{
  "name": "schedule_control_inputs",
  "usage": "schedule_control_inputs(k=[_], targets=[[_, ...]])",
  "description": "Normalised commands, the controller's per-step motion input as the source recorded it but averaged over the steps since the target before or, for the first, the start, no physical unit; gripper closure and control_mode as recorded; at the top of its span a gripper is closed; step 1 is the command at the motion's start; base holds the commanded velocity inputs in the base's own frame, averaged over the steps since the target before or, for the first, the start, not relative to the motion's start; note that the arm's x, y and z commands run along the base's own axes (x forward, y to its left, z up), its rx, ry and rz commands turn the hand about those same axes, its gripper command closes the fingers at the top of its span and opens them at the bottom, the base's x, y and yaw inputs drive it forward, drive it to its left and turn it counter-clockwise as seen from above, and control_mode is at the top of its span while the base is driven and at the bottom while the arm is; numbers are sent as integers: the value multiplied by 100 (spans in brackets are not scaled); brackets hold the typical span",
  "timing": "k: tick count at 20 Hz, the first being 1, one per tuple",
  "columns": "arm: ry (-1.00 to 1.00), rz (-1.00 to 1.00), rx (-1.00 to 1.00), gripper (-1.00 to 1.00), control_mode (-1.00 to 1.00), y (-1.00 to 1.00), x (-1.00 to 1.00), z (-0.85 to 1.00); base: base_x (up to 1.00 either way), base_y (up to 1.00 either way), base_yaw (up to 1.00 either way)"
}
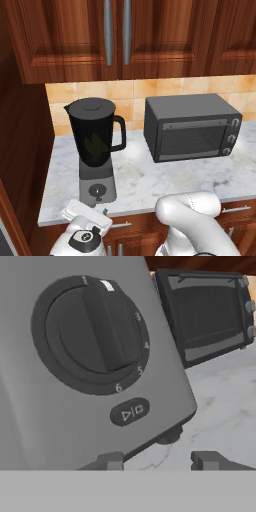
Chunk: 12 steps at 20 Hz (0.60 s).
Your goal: Grab the lemon wedges from the fridge, place them in the blender, close the lid, and turn on the blender to create a marinade.
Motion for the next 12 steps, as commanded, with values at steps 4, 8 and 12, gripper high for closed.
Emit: schedule_control_inputs(k=[4,8,12], targets=[[-11,0,0,-100,-100,4,-7,-10,0,0,0],[-18,0,6,-100,-100,-14,-88,13,0,0,0],[-17,0,6,-100,-100,-27,-59,64,0,0,0]])
